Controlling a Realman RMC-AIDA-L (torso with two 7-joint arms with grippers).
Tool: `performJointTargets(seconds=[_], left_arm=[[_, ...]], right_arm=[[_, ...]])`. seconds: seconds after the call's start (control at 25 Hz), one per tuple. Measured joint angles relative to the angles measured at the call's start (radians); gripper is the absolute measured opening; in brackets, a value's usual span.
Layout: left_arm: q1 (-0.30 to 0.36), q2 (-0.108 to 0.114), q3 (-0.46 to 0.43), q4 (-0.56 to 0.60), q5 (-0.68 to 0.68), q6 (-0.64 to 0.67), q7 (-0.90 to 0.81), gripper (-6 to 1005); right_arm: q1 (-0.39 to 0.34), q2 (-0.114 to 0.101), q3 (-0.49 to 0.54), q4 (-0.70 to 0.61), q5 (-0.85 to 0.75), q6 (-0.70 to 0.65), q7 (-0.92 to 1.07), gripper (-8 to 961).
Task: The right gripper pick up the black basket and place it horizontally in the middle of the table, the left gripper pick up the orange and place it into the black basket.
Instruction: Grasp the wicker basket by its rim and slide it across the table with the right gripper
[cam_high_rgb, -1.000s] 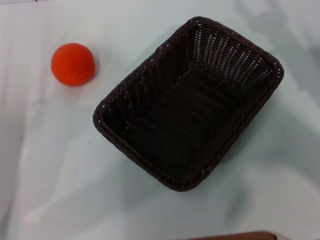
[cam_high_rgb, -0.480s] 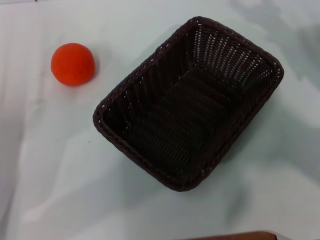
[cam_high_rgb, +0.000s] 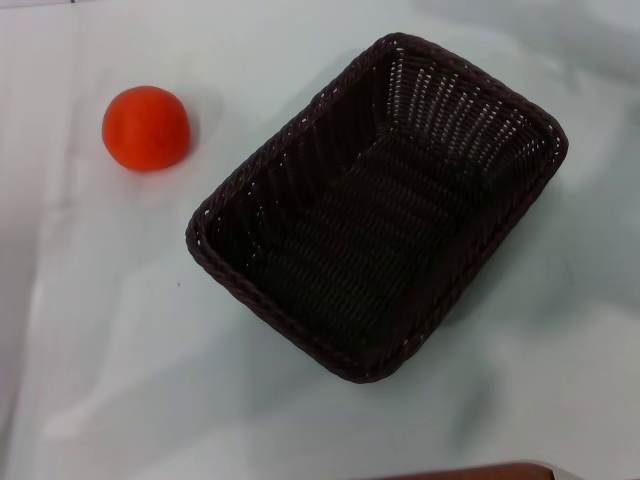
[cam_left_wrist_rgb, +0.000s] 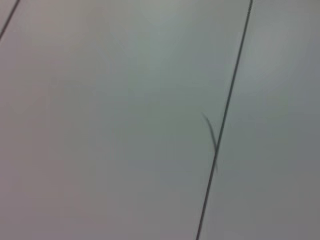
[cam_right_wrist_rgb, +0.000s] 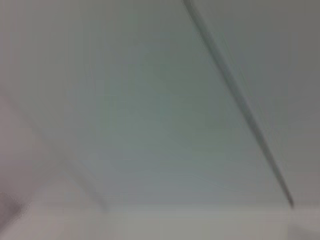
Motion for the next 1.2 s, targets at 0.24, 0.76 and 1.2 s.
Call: performJointTargets(seconds=[0.24,0.76,1.2], left_arm=[[0.006,0.0,-0.009,-0.01,0.0,-0.003,-0.002,877],[0.008,-0.002,-0.023,-0.004,0.0,0.007,-0.005,876],[0.007,-0.003,-0.023,0.007,0.0,0.008,-0.017,876]], right_arm=[[0.159,-0.055,-0.029,-0.194,-0.383,0.308,0.233,929],[0.302,-0.022,-0.137,-0.17,-0.67,0.365,0.242,926],[0.299,0.039,-0.21,0.063,-0.66,0.147,0.204,921]])
